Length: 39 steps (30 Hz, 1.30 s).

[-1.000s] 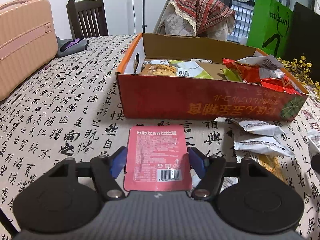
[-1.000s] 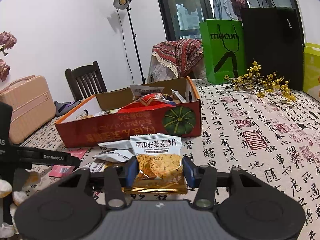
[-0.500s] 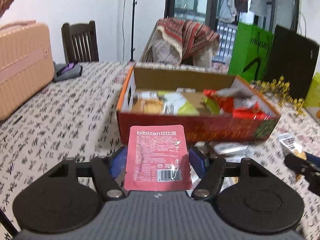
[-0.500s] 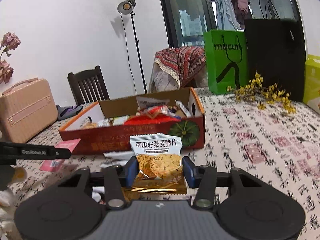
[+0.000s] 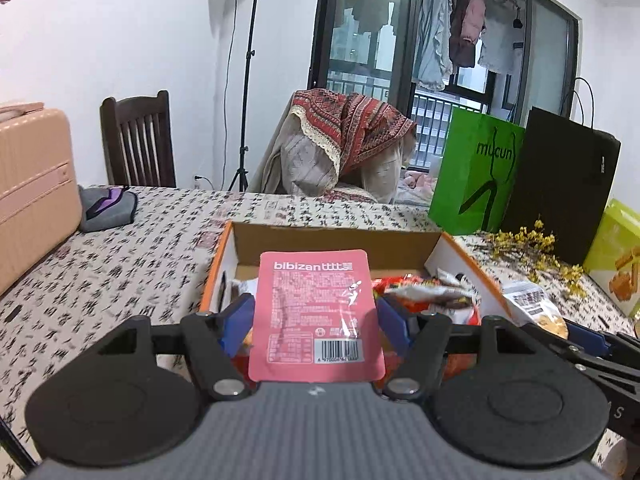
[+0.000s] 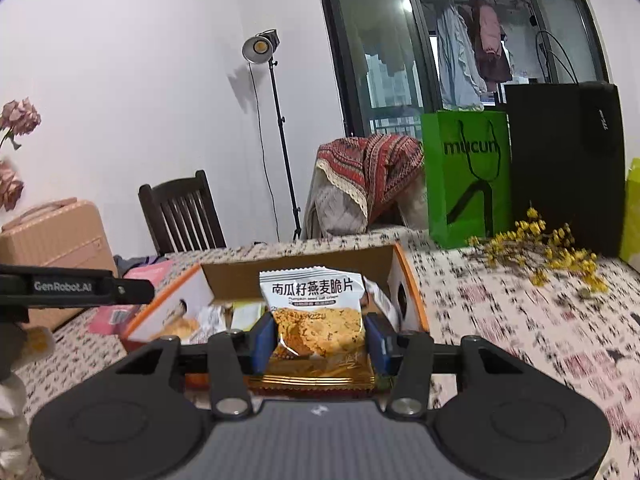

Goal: Organize snacks
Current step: 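Lower the pink packet and cracker packet into the box and open both grippers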

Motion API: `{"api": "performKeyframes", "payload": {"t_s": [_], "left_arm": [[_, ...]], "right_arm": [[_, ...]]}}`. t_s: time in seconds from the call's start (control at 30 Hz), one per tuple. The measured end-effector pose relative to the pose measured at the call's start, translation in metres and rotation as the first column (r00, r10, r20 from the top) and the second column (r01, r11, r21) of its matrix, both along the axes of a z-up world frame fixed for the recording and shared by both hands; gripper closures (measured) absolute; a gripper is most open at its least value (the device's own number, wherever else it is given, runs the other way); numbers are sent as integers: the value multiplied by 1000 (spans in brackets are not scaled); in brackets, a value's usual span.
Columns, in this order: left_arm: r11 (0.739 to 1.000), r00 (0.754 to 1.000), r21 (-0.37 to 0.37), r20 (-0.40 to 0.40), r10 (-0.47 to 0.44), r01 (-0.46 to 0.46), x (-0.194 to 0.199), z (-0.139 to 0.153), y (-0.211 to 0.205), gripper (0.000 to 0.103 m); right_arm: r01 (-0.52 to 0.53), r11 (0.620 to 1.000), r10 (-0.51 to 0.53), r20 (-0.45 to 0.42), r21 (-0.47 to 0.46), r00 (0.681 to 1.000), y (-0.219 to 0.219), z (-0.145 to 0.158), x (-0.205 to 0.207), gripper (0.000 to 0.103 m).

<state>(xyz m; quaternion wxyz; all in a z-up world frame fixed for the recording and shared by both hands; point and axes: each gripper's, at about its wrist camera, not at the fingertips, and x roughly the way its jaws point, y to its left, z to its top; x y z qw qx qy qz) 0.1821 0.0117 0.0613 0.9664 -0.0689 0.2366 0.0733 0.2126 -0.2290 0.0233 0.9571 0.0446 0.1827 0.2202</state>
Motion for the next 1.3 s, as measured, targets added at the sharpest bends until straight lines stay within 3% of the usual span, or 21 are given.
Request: {"api": "performKeyframes", "payload": {"t_s": [0.53, 1.0, 1.07, 1.1, 1.13, 1.17, 1.3], "left_arm": [[999, 999, -31, -32, 41, -42, 74, -12, 14, 34], [996, 995, -56, -69, 69, -73, 102, -50, 34, 33], [996, 996, -47, -52, 78, -81, 99, -49, 34, 21], [995, 995, -38, -38, 88, -90, 96, -48, 35, 16], [995, 995, -33, -24, 97, -98, 94, -47, 34, 4], [994, 994, -37, -5, 107, -107, 90, -45, 36, 0], [989, 992, -81, 24, 127, -125, 83, -39, 44, 0]], "right_arm": [[0, 1000, 0, -2, -15, 1000, 35, 13, 78, 56], [-26, 1000, 26, -51, 1, 998, 45, -29, 121, 54], [-35, 999, 35, -56, -8, 998, 46, -31, 121, 39], [-36, 999, 35, -57, -9, 998, 45, -33, 120, 17], [-34, 999, 33, -53, -4, 998, 44, -34, 119, 1], [-34, 999, 34, -50, 0, 998, 42, -34, 118, 0], [-35, 999, 36, -59, 8, 998, 39, -34, 116, 0]]}}
